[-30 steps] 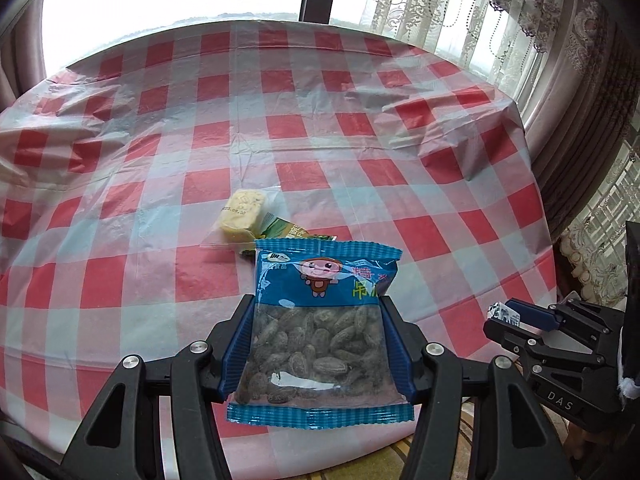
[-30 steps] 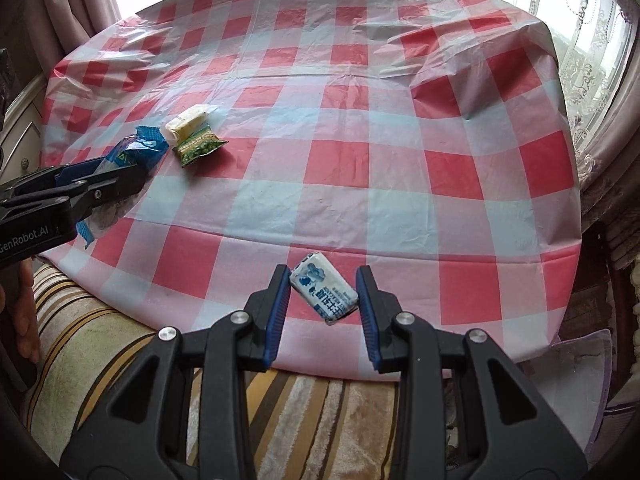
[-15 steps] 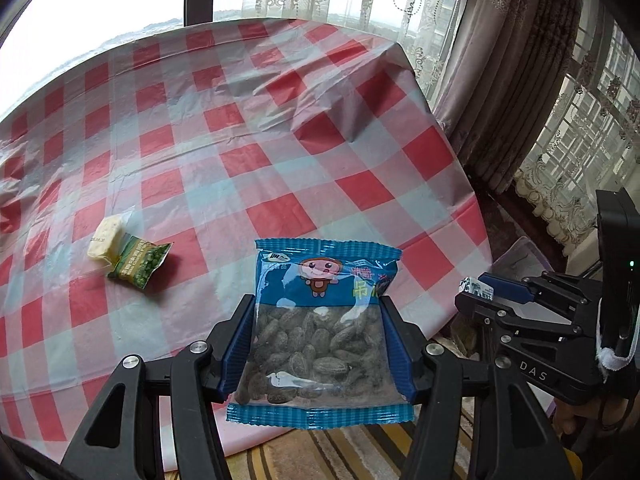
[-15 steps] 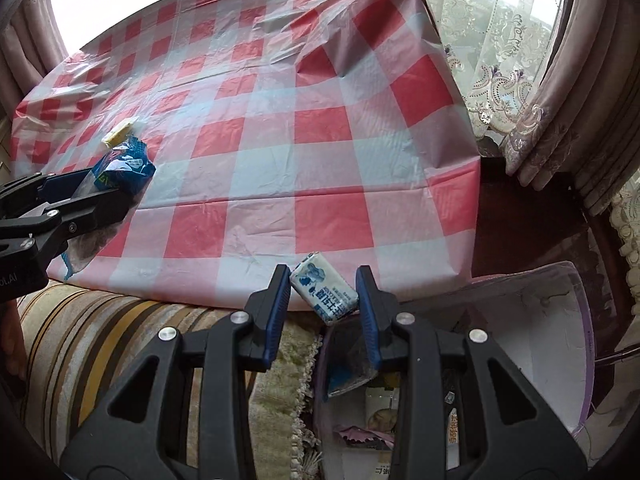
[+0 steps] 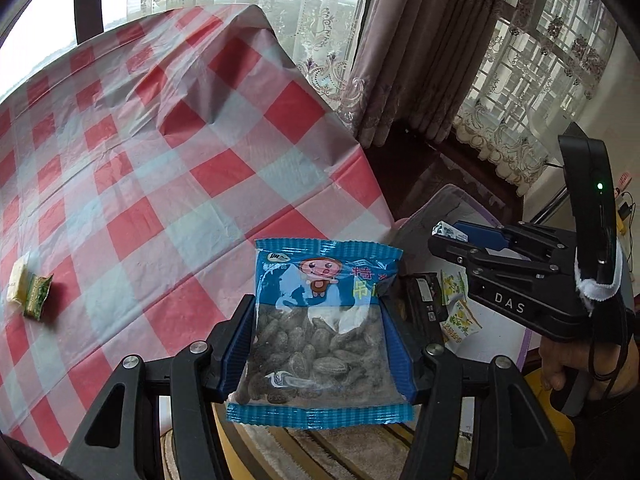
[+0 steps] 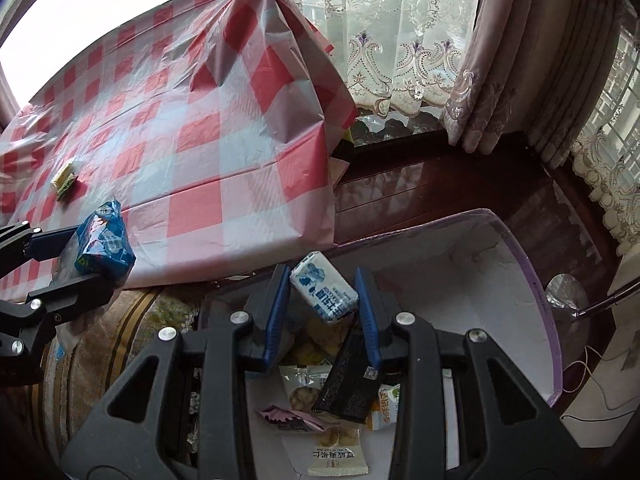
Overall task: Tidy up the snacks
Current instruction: 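Carry both packets to the white box and open both tools over it, then move both tools back toward the cream bar and green pea bag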
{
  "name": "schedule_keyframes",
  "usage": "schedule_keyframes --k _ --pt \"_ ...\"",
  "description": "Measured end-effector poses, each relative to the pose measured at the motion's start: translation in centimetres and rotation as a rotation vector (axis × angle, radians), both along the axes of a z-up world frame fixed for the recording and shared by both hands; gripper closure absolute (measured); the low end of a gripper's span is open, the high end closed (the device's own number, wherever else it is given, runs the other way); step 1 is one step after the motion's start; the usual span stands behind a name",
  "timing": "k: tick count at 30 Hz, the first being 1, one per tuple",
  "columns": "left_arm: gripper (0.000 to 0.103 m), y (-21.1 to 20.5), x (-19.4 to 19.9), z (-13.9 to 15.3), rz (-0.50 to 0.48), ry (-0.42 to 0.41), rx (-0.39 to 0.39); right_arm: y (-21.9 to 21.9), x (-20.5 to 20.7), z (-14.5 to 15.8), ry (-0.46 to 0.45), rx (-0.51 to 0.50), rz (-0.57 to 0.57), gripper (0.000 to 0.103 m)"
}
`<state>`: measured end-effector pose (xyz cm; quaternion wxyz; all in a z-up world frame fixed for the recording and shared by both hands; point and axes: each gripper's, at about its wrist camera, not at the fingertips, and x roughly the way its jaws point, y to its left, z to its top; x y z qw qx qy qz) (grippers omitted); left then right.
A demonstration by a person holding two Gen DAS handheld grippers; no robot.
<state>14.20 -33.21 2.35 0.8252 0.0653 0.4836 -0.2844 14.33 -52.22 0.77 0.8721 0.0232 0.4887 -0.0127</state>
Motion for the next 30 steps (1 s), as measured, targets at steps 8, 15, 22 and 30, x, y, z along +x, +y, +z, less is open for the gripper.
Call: schedule_keyframes --k 8,15,22,30 --pt "0.043 -3.7 -1.7 -0.5 -0.113 0.070 -0.027 -3.0 -0.7 0.4 -0.005 -0.004 -0.066 0.065" --pt "0.036 -5.7 -3.0 -0.6 -0.213 0.099 -0.036 -3.7 -0.9 0.5 0.003 -0.005 -0.099 0.035" --pt "0.034 -4.6 -2.4 -0.4 -0.161 0.091 -0.052 -3.2 -1.0 0.8 -0.004 -0.006 -0.083 0.034" --pt "0.034 -3.4 -1.6 -0.2 -0.112 0.074 -0.060 -2.1 -0.8 1.1 0.001 -0.015 -0.062 0.034"
